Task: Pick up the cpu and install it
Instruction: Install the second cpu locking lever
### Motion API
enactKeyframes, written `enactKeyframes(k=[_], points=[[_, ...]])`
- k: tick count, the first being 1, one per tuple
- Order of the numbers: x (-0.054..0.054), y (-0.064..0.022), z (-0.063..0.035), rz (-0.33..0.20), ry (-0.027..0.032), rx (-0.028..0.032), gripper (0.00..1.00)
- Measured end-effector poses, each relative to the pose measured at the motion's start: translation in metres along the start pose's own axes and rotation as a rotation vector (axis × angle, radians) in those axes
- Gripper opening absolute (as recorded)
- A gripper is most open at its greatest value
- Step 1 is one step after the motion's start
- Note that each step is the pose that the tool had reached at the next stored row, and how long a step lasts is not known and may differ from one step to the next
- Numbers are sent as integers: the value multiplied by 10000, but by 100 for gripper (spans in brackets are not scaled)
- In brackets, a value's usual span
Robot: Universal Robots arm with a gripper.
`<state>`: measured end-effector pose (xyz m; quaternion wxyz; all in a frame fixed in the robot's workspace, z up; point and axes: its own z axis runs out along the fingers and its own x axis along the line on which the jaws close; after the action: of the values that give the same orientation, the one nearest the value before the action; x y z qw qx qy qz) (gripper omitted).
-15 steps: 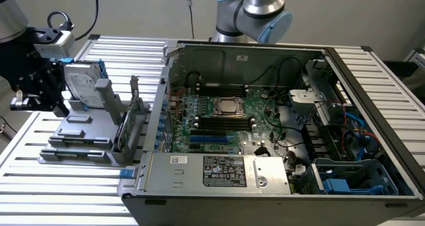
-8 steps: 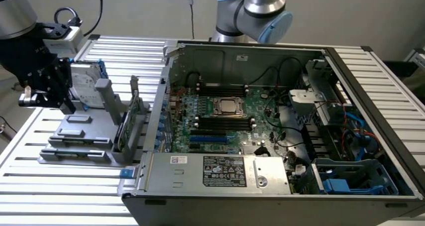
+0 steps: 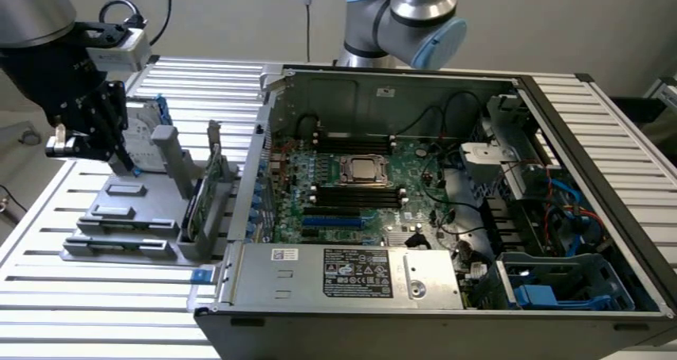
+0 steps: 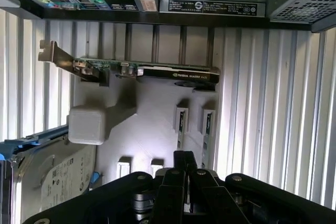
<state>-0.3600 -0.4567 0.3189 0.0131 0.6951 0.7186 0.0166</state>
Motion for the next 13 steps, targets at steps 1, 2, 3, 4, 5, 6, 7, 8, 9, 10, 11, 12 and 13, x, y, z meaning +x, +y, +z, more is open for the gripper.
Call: enactKeyframes(k=[1, 2, 3, 4, 5, 6, 7, 8, 9, 10, 11, 12, 13], points=[[9, 21, -9, 0, -1, 1, 11], [18, 44, -14, 0, 0, 0, 11], [23, 62, -18, 0, -1, 4, 11], [24, 65, -18, 0, 1, 12, 11], [24, 64, -17, 1, 1, 24, 11], [18, 65, -16, 2, 1, 29, 11], [2, 63, -13, 2, 1, 28, 11], [-23, 57, -9, 5, 2, 30, 11], [-51, 50, -1, 6, 2, 30, 11], [-82, 41, 9, 7, 2, 29, 11], [-111, 30, 24, 7, 2, 28, 11], [-132, 12, 42, 8, 2, 30, 11], [-145, -12, 59, 11, 1, 29, 11]])
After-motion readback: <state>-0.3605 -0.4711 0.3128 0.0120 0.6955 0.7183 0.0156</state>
